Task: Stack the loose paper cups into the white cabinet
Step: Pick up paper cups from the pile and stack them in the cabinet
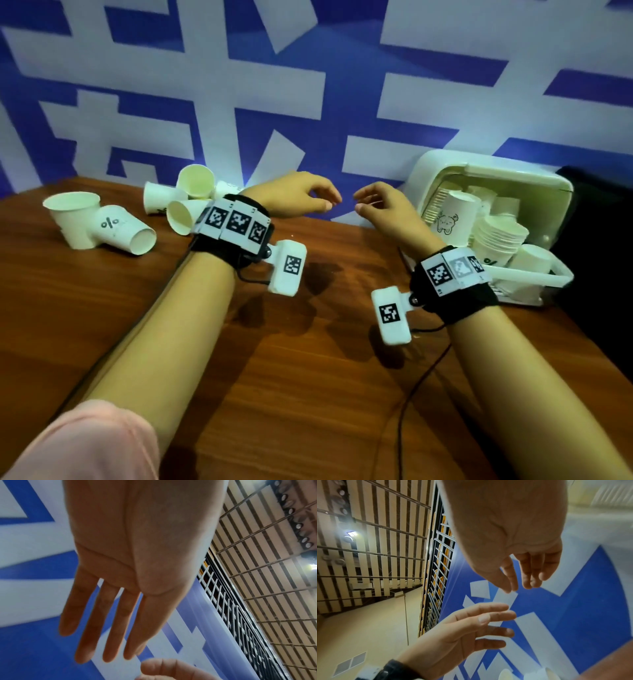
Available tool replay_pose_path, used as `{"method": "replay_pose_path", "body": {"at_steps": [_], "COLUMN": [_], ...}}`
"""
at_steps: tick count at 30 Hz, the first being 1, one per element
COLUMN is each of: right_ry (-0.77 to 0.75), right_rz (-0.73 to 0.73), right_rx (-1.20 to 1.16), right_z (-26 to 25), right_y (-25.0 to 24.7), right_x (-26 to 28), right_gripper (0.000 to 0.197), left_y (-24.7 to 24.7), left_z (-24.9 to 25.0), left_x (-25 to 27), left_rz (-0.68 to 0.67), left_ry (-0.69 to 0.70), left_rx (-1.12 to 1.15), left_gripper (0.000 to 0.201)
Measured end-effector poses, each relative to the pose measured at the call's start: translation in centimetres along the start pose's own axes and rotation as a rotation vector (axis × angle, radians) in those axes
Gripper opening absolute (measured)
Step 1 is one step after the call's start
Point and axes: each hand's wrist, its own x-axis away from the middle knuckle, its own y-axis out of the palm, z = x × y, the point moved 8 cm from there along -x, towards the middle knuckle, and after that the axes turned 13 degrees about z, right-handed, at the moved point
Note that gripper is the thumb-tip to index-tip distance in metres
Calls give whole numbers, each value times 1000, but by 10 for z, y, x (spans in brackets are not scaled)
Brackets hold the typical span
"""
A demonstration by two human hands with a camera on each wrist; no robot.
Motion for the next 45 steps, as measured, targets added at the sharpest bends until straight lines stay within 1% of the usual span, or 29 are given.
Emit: {"method": "replay_pose_path", "body": {"at_steps": [2,4,7,9,10,12,13,14,16,17,19,22,24,29,31,35,38,39,42,45], "right_ry": [16,63,196,301,351,446,498,548,623,655,721,823,890,941,955,963,948,944,907,866], "right_rz": [-37,-72,-140,-193,-222,-270,-284,-297,-327,-350,-389,-453,-494,-486,-487,-489,-489,-482,-457,-485], "right_rx": [-21,-65,-184,-246,-273,-331,-363,-391,-423,-445,-501,-551,-571,-634,-656,-667,-659,-659,-641,-595], "right_z": [-11,-20,-28,-29,-30,-33,-32,-32,-32,-33,-34,-34,-32,-26,-25,-21,-21,-22,-23,-23], "right_y": [26,50,93,123,138,165,177,189,212,223,240,258,267,278,280,283,286,286,283,277], "right_x": [-3,-2,-2,-1,-2,-2,-2,-2,-1,1,5,15,22,25,24,21,22,23,22,24], "right_gripper": [15,20,25,21,15,2,1,8,31,39,45,36,36,54,56,48,24,20,15,17], "left_y": [-19,-38,-63,-79,-87,-95,-95,-93,-87,-83,-75,-66,-62,-56,-54,-47,-45,-44,-42,-38], "left_z": [-33,-67,-116,-152,-172,-207,-221,-232,-244,-249,-256,-261,-261,-264,-264,-255,-247,-245,-243,-243], "left_x": [13,26,41,49,52,60,63,67,70,70,68,67,67,64,65,62,56,53,49,47], "left_rz": [0,53,147,263,332,447,481,496,488,477,463,444,428,391,382,328,281,263,203,156], "left_ry": [-78,-184,-313,-387,-430,-533,-590,-646,-714,-728,-740,-744,-749,-745,-763,-765,-727,-709,-671,-691], "left_rx": [-56,-48,-20,-18,-17,-46,-88,-131,-176,-180,-172,-174,-201,-250,-251,-188,-182,-196,-200,-87], "left_gripper": [29,29,27,26,26,30,35,40,47,50,54,56,57,59,58,51,45,45,44,38]}}
